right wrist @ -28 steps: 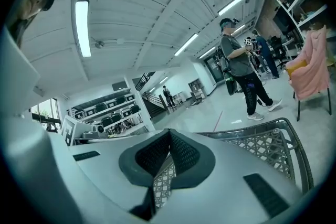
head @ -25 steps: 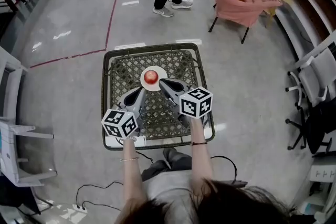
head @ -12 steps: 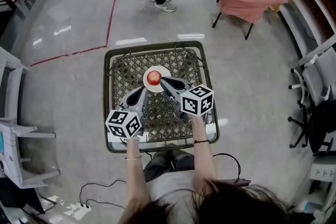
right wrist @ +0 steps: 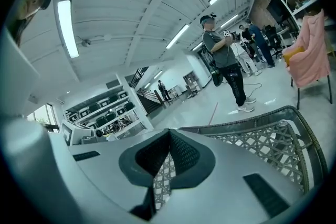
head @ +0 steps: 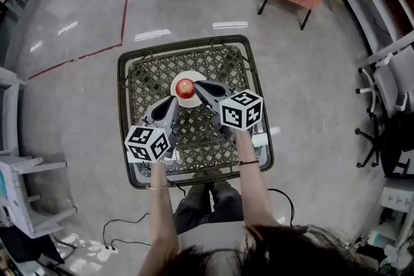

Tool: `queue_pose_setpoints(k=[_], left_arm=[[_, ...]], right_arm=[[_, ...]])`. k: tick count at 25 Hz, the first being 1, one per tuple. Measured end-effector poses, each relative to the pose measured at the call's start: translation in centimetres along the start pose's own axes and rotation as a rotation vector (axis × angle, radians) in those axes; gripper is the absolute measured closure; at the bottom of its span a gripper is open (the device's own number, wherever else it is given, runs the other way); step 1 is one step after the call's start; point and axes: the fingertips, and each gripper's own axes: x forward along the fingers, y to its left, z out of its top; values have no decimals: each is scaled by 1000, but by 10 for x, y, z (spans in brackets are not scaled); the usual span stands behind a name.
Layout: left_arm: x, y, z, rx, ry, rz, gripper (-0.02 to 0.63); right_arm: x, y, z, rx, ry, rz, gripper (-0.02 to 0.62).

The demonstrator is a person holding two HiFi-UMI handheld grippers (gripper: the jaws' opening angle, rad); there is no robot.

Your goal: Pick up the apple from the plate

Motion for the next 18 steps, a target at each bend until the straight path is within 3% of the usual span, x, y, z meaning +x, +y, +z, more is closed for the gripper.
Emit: queue_pose_setpoints(k=[18], left_arm=[[48,50,-48,21,87,-38,592]], right_arm=[[38,-61,-31,-16,45,-27,586]])
